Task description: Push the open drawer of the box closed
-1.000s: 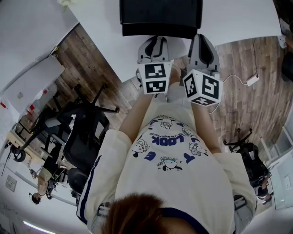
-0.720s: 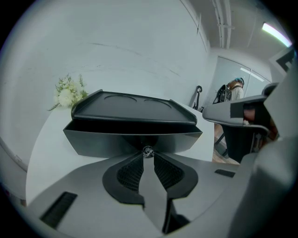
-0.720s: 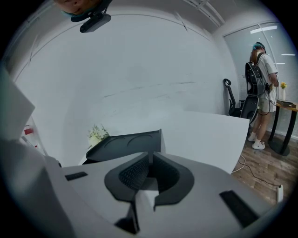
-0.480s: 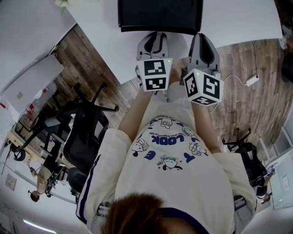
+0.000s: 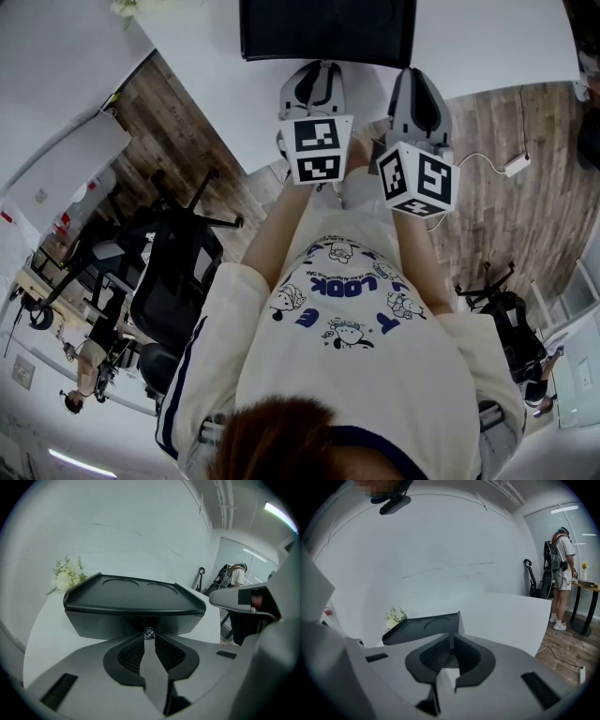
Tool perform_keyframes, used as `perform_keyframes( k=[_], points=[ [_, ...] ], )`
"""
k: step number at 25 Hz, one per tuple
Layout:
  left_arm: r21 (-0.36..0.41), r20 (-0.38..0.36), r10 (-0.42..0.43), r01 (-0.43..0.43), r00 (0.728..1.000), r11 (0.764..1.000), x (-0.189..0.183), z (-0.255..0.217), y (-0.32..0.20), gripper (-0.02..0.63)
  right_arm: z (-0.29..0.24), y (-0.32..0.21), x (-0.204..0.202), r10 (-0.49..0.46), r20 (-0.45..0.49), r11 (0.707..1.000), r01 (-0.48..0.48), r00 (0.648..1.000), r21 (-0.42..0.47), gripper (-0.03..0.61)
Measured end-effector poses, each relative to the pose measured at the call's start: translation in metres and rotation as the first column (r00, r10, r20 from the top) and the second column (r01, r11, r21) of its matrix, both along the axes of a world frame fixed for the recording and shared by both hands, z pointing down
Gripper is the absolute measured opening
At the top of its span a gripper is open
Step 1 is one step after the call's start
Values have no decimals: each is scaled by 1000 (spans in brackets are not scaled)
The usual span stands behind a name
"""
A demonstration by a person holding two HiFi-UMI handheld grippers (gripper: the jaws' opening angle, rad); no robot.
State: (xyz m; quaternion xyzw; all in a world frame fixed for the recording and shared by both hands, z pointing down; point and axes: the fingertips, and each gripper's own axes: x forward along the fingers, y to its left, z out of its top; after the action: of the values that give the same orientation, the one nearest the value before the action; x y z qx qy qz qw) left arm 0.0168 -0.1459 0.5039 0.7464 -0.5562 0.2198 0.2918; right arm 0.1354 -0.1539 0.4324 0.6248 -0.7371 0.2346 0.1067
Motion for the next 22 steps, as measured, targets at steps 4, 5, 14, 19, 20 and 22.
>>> perform_keyframes(
  k=[4, 5, 14, 19, 20, 22],
  points=[
    [0, -2, -3, 3, 1000, 1000, 0, 0, 2, 75, 2, 2, -1, -3, 3, 1000, 3, 1000, -2, 44],
    [0, -4, -4, 4, 1000, 1000, 0, 0, 2, 76, 2, 2, -2, -3, 5, 1000, 3, 1000, -2, 44],
    [-3, 0, 0, 0, 1000, 1000, -1, 1, -2, 76, 2, -2, -5, -8, 2, 1000, 8, 1000, 0, 44],
    [-2, 0, -2, 2, 1000, 1000, -3, 2, -5, 77, 3, -3, -5, -9, 1, 1000, 9, 1000, -2, 44],
    [1, 1, -2, 2, 1000, 1000, -2, 2, -5, 76, 3, -2, -5, -9, 2, 1000, 9, 1000, -2, 44],
    [9, 3, -4, 4, 1000, 1000, -1, 1, -4, 77, 2, -2, -4, -8, 2, 1000, 8, 1000, 0, 44]
  ],
)
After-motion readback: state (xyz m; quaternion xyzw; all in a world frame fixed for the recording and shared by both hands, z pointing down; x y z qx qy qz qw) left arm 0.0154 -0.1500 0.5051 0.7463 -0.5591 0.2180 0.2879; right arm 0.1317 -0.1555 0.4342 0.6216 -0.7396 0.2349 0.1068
